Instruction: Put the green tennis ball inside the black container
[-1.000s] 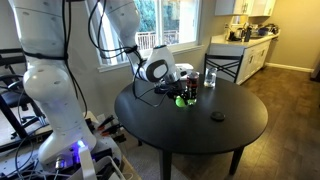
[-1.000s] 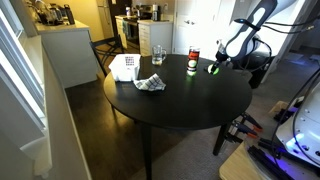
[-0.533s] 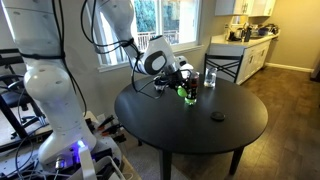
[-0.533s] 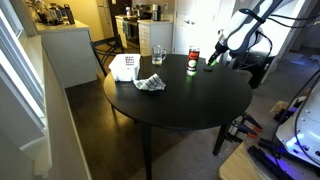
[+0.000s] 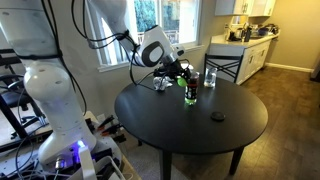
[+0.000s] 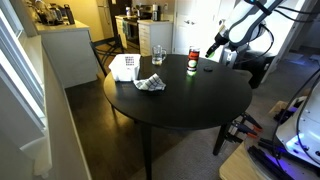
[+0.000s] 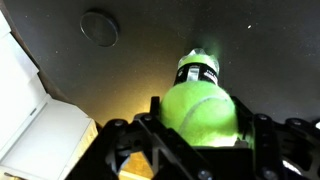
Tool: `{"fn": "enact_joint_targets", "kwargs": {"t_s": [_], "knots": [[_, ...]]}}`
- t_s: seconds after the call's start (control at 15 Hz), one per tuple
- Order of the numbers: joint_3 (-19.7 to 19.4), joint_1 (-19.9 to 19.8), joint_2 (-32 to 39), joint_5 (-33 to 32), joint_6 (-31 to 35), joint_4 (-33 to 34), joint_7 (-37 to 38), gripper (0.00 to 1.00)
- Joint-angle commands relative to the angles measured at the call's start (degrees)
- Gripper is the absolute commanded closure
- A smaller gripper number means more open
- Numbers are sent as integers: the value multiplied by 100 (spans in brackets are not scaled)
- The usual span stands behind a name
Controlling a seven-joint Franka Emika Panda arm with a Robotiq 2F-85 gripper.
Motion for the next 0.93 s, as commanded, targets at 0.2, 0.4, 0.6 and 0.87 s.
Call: {"fn": "enact_joint_targets", "kwargs": {"t_s": [0.2,0.4,0.6,0.87], "knots": [[117,-113,-7,26,-13,-13,-26,33],[129,-106,-37,70,-48,-4,8,58],[148,25,-157,415,-12,118,-13,58],[234,79,-221,812,67,424,-68,58]]}}
